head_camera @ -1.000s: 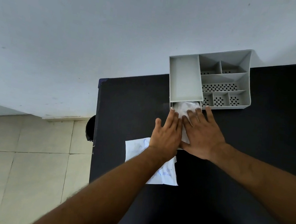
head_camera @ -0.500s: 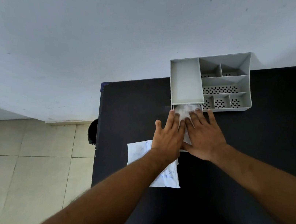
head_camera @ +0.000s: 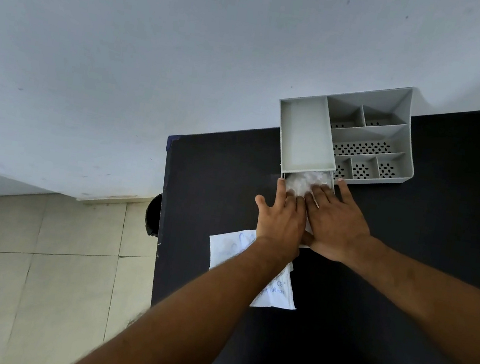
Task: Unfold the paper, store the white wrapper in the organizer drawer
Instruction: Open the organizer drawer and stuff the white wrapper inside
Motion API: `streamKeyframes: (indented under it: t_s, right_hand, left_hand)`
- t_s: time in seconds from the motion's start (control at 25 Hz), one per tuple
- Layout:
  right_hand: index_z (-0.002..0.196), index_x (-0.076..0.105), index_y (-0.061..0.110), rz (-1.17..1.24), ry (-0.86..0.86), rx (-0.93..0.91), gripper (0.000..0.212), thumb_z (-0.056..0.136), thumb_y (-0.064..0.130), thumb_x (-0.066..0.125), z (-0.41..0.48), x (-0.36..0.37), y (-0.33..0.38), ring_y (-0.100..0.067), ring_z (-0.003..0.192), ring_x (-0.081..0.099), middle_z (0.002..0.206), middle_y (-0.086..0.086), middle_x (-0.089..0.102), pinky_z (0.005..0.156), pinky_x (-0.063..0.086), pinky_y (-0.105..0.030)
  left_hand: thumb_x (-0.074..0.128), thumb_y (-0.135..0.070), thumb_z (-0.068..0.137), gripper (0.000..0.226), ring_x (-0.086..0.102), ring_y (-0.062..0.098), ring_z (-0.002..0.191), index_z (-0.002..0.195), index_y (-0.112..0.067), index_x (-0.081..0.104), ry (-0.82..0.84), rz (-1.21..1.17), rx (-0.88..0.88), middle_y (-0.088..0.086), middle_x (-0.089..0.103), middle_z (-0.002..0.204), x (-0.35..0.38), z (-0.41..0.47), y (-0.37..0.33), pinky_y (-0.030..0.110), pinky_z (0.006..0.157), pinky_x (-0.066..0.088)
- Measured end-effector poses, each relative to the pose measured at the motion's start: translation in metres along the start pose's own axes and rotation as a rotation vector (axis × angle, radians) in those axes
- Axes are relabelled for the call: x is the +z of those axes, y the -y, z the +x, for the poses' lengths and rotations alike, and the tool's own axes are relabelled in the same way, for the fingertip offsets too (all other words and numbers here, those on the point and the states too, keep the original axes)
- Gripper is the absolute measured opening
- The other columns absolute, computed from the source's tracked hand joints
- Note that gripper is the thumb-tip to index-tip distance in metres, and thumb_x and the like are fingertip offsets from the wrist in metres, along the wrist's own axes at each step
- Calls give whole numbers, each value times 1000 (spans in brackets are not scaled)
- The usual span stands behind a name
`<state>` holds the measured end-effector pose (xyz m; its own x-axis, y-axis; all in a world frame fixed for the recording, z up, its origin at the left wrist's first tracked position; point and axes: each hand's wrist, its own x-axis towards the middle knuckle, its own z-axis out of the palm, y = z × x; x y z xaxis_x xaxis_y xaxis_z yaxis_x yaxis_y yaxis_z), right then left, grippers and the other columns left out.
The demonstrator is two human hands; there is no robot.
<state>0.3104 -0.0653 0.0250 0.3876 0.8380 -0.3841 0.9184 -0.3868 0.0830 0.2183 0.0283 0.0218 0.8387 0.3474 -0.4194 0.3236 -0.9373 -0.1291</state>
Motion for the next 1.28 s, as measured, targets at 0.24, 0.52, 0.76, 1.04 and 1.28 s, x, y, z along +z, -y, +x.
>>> streamKeyframes:
  t_s: [0.24, 0.52, 0.76, 1.04, 1.28]
  right_hand:
    - [153, 33, 9, 7, -34, 10, 86, 91, 67, 35, 0, 0, -5, -29, 153, 22, 161, -14, 34, 123, 0, -55]
    - [156, 27, 6, -53, -3, -10, 90, 92, 68, 29, 6, 3, -11, -28, 154, 19, 163, -15, 30, 122, -3, -57]
    - [154, 29, 5, -3, -35, 4, 86, 93, 66, 32, 13, -4, -14, -29, 152, 24, 161, -15, 33, 122, 4, -56]
    - [156, 26, 13, 66, -26, -14, 72, 98, 56, 25, 7, -3, -13, -27, 154, 19, 164, -10, 28, 124, 3, -56]
    - [153, 33, 15, 65, -21, -20, 66, 100, 53, 28, 17, -11, -19, -23, 153, 22, 161, -7, 35, 122, 4, -57]
  left_hand:
    - [76, -58, 72, 101, 3, 41, 152, 150, -11, 30, 29, 2, 1, 11, 38, 154, 1, 3, 1, 69, 101, 27]
    - [83, -57, 62, 84, 39, 35, 137, 130, -16, 55, -121, -14, 33, 11, 52, 136, 3, -10, 9, 64, 92, 40]
    - [78, -45, 70, 64, 41, 34, 134, 121, -13, 56, -146, -17, 49, 6, 64, 120, 2, -6, 6, 63, 95, 36]
    - [73, -42, 76, 61, 36, 35, 140, 127, -13, 54, -152, -32, 56, 4, 63, 127, -3, 2, 12, 64, 98, 33]
    - [73, -40, 77, 71, 46, 32, 125, 138, -14, 48, -190, -29, 12, 7, 51, 138, -7, 6, 19, 59, 96, 36]
